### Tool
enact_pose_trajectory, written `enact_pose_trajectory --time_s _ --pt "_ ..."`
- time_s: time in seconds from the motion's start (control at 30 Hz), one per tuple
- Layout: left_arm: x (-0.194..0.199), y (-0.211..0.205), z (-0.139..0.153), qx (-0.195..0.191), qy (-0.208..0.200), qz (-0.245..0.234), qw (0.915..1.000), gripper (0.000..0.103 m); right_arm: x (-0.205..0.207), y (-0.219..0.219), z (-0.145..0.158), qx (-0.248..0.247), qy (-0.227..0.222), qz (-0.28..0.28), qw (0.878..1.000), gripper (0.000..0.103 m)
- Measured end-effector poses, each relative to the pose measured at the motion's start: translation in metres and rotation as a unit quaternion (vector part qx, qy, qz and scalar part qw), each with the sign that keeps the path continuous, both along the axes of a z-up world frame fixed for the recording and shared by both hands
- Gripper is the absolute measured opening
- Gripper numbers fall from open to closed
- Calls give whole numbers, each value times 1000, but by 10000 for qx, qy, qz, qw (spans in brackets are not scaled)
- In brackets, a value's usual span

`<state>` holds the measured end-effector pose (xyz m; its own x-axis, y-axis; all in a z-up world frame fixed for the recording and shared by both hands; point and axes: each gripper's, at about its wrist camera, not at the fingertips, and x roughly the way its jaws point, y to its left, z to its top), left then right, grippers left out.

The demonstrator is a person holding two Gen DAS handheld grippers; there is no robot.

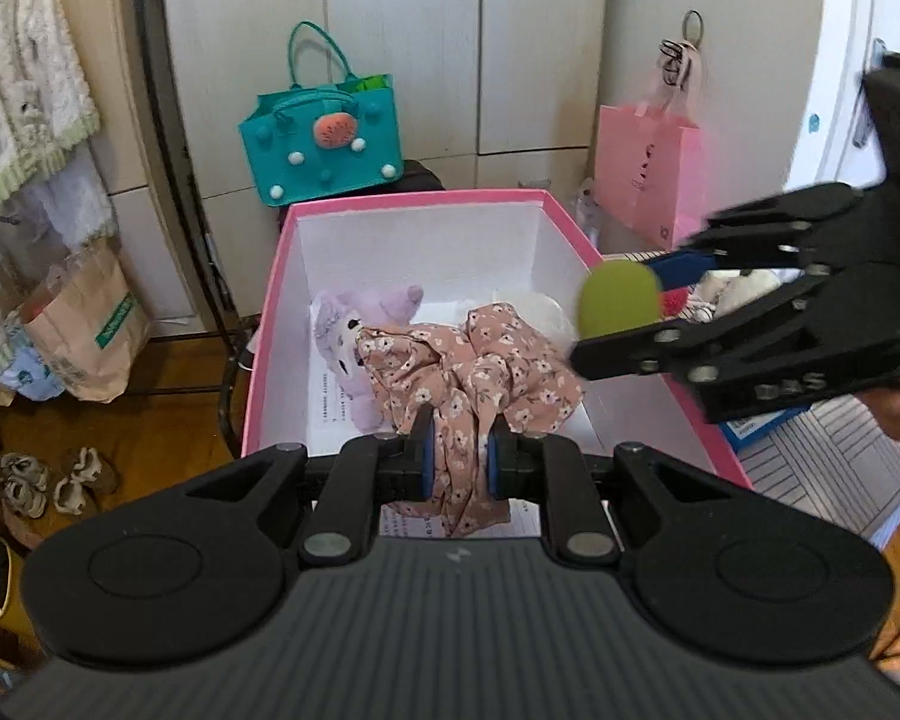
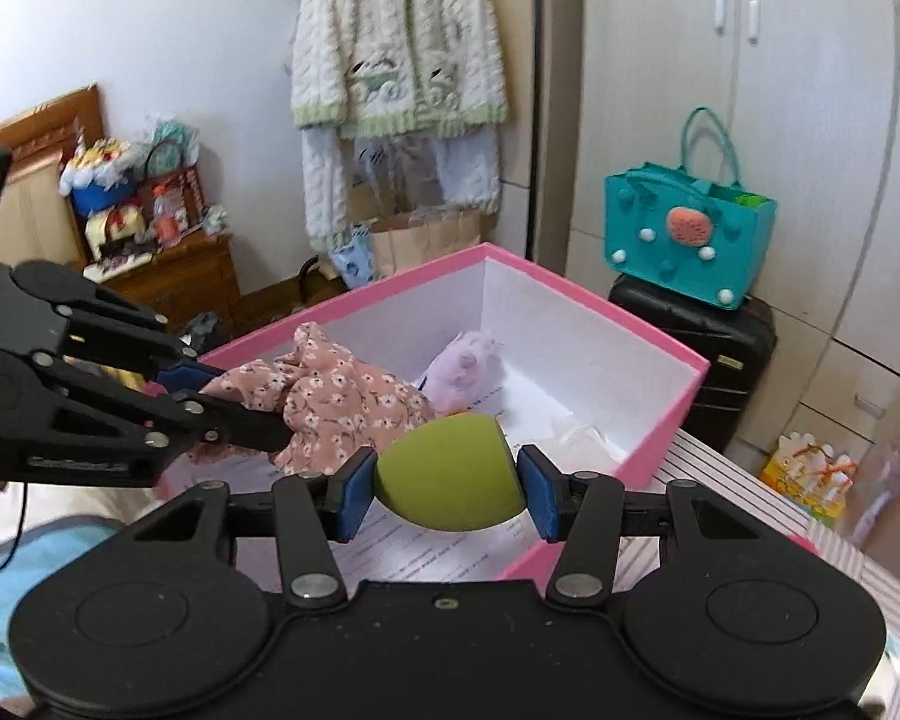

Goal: Organize soft objects
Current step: 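Open the left tool over the box while the right tool releases the green sponge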

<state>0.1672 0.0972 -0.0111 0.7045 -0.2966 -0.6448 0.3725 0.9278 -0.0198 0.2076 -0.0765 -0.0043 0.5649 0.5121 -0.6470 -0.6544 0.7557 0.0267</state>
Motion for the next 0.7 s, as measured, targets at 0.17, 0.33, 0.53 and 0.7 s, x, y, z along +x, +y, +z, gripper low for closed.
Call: enact_pose_trajectory --time_s 0.17,0.33,0.53,0.7 --pt "23 -3 -14 245 273 28 9993 18 15 10 -11 -127 52 239 9996 59" --pt "27 -7 -17 240 296 97 9992 32 14 13 -13 -211 -31 298 9993 71" --pt "10 -6 1 157 71 103 9998 49 4 -9 5 159 22 69 9998 73" --pt "-11 1 22 27 -32 43 10000 55 -18 -37 25 584 261 -166 9978 73"
